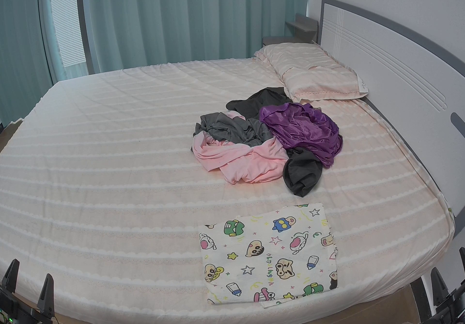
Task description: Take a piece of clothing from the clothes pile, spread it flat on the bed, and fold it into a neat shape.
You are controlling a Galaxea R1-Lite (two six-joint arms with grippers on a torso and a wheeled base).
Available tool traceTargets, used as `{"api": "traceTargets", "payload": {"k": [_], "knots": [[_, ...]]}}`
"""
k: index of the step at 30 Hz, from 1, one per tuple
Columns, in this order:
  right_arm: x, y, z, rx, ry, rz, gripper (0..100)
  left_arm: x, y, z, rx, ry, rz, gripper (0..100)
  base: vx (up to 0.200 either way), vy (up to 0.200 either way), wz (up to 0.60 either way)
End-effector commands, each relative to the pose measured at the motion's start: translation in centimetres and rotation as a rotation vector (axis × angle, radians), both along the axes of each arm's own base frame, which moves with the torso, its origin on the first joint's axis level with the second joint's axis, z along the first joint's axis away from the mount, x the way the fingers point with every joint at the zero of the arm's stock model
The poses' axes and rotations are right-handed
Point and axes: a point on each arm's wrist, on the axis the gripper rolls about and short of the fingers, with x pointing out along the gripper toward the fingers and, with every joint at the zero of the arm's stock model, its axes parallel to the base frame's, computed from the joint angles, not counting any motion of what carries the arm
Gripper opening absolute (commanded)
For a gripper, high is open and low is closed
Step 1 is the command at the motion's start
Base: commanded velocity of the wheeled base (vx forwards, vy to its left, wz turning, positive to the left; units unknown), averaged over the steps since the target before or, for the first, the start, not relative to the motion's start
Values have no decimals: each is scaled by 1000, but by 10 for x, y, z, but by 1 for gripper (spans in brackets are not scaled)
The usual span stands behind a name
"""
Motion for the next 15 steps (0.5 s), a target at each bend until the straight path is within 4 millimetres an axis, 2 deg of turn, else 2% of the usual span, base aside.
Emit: {"api": "traceTargets", "payload": {"k": [1,15], "knots": [[0,0,-5,-1,8,0,100,0,0,-5,0,5,1,100,0,0,0],[0,0,-5,-2,6,2,100,0,0,-5,-3,5,4,100,0,0,0]]}}
